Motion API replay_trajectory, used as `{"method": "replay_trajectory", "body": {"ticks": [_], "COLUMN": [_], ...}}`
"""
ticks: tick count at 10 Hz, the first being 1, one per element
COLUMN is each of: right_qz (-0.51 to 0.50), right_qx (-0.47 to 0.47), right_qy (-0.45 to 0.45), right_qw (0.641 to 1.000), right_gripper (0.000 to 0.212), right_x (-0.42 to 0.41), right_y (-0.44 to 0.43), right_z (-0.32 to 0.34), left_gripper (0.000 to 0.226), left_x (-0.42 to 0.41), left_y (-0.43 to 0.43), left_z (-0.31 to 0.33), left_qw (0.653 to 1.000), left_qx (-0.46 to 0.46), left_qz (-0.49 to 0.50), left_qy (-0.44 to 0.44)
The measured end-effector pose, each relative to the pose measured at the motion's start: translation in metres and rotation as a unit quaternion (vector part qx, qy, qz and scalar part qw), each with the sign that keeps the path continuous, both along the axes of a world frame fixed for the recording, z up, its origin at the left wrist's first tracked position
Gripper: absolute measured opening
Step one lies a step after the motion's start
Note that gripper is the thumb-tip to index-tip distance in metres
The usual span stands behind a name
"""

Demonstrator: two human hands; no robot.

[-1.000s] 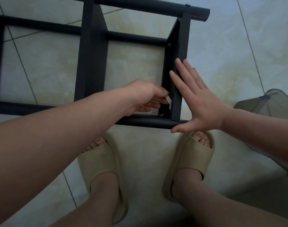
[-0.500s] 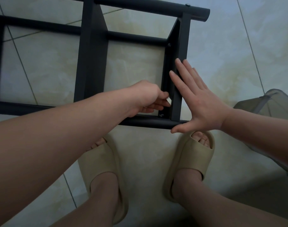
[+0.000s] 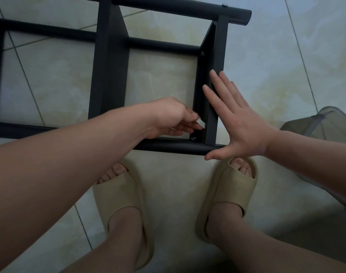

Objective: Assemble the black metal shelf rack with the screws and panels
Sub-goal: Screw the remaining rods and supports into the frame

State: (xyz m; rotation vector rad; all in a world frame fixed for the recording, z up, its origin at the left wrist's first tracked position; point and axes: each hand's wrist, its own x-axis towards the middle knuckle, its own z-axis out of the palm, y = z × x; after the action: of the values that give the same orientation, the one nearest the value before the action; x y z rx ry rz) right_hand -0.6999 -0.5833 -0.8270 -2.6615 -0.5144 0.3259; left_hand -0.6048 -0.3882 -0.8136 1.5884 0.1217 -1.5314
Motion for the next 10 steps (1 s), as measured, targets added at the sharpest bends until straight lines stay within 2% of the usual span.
{"method": "replay_trajectory", "body": {"ticks": [10], "right_qz": [0.004], "right_qx": [-0.004], "right_qy": [-0.009], "right_qw": [1.000], "right_gripper": [0.130], "right_x": [-0.001], "right_y": [0.001], "right_z": [-0.002], "left_gripper": [0.014], "left_x": [0.000], "left_y": [0.020], "left_z": [0.007], "left_qw": [0.983], "left_qx": [-0.029], "left_qz": [-0.167], "left_qy": [-0.077]}}
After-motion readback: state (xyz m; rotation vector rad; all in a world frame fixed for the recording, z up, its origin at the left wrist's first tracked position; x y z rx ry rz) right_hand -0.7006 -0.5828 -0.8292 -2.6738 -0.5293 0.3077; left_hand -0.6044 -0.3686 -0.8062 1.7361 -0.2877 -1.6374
